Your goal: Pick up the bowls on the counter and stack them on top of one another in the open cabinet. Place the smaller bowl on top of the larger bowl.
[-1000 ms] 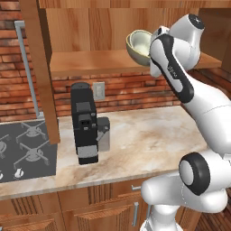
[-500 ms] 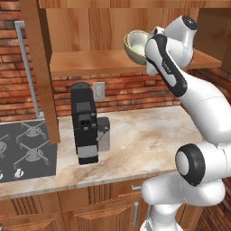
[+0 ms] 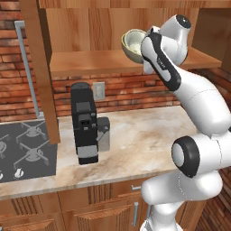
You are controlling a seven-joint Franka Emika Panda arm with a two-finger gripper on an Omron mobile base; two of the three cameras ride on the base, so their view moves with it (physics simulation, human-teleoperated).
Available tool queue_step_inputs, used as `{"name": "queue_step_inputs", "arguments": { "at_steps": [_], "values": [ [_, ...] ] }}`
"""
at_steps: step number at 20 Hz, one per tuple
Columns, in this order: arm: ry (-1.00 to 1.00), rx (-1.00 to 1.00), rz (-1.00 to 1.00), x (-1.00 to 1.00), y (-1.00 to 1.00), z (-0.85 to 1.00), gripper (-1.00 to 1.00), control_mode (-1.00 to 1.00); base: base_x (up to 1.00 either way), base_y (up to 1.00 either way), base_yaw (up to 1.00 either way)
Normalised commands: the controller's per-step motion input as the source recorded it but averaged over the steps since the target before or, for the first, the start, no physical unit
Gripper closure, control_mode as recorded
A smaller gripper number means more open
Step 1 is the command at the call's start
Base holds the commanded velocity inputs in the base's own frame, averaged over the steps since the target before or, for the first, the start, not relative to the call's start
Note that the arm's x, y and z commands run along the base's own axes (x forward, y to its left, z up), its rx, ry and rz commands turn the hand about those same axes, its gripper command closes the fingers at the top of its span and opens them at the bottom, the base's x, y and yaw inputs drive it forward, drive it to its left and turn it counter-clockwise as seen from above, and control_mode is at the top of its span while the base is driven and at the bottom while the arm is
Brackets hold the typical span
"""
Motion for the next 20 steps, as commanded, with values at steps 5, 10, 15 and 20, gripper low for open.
{"name": "queue_step_inputs", "arguments": {
  "at_steps": [5,10,15,20],
  "values": [
    [0.14,-0.03,0.00,0.15,0.00,0.00,1.00,-1.00,0.00,0.00,0.00],
    [0.16,-0.01,0.00,0.16,0.00,0.00,1.00,-1.00,0.00,0.00,0.00],
    [0.11,0.00,0.00,0.28,0.00,0.00,1.00,-1.00,0.00,0.00,0.00],
    [0.01,0.00,0.00,0.24,0.00,-0.17,1.00,-1.00,0.00,0.00,0.00]
  ]
}}
